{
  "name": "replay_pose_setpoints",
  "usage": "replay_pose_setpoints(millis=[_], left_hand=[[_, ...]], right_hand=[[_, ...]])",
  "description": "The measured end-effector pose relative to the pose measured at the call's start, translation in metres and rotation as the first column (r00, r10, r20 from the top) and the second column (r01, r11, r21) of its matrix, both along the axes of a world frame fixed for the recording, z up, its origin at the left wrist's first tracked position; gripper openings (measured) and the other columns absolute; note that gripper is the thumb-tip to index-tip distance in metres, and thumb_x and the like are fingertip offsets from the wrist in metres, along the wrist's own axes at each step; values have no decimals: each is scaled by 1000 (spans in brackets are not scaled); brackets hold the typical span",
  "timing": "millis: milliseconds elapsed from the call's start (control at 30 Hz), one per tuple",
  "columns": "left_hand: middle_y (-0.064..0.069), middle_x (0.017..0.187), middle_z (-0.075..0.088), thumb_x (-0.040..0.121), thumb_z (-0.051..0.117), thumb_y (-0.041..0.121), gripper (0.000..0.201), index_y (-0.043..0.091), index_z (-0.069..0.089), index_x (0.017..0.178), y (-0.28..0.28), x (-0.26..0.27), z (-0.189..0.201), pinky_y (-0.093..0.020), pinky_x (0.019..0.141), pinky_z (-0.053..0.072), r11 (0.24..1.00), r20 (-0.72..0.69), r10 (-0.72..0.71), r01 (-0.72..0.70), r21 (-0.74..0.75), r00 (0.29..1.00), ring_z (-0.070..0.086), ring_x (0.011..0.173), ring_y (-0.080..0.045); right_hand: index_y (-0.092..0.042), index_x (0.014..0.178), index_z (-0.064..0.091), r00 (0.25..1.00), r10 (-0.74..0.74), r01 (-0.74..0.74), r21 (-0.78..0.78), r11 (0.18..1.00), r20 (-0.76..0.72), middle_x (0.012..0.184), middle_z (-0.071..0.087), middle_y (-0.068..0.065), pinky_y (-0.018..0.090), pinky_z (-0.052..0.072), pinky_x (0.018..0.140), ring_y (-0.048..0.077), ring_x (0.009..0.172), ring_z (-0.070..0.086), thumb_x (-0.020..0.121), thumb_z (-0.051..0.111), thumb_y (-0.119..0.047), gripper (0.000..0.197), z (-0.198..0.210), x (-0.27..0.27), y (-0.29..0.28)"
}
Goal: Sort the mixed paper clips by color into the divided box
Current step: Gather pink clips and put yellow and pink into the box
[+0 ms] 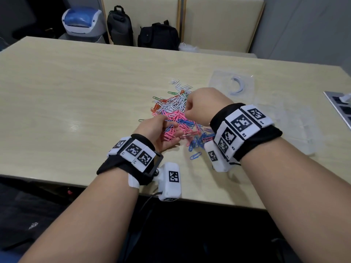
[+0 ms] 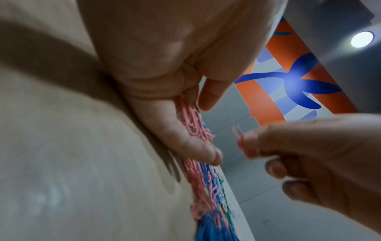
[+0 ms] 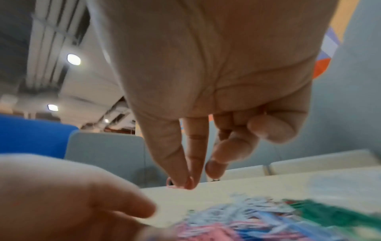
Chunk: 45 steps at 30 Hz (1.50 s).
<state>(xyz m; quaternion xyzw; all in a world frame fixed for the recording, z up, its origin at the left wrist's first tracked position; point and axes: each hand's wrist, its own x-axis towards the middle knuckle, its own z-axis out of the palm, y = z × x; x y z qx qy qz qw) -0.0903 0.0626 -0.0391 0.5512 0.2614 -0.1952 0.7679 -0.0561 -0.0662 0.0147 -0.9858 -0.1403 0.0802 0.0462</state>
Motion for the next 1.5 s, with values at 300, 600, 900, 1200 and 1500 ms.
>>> replay_pose_setpoints(millis=[300, 600, 900, 1200, 1500], left_hand=[[-8, 66, 51, 99, 37, 18, 27, 4, 54, 83, 16, 0, -2, -17, 46, 48, 998, 23, 59, -59, 18, 998, 53, 41, -12], [-8, 70, 51, 99, 37, 23, 28, 8, 51, 80, 19, 0, -4, -20, 50, 48, 999, 10, 17, -17, 44, 1000, 51, 51, -16], [-11, 54, 58, 92, 40, 4, 12, 2, 52, 90, 14, 4, -1, -30, 55, 53, 993, 34, 116, -115, -34, 993, 59, 48, -23], [-8, 53, 60, 99, 33, 16, 31, 4, 57, 84, 31, 4, -7, -22, 44, 52, 994, 7, 113, -113, -13, 994, 58, 46, -15], [-8, 51, 61, 102, 32, 23, 36, 4, 58, 85, 29, 4, -6, -26, 48, 55, 993, -4, 118, -117, 7, 993, 61, 51, -17]], right_hand=[[-12, 59, 50, 996, 35, -51, -205, 978, -82, 60, 47, 2, 24, 33, 45, 16, 53, 44, 89, 57, -20, 32, -11, 0, 19], [-10, 58, 47, 998, 21, -34, -220, 975, -63, 59, 46, 3, 25, 29, 43, 17, 54, 43, 90, 53, -10, 32, -20, 5, 20], [-17, 83, 74, 991, 115, -108, 94, 990, -72, 79, 70, 2, 27, 48, 64, 20, 75, 62, 83, 65, -40, 24, 0, -6, 38], [-17, 87, 71, 984, 78, -103, -154, 983, -162, 83, 69, 2, 26, 51, 66, 20, 79, 64, 81, 67, -26, 12, -29, -1, 34], [-13, 64, 57, 992, 72, -83, -95, 992, -106, 63, 54, 3, 28, 43, 59, 20, 61, 52, 90, 55, -26, 29, -21, 3, 32]])
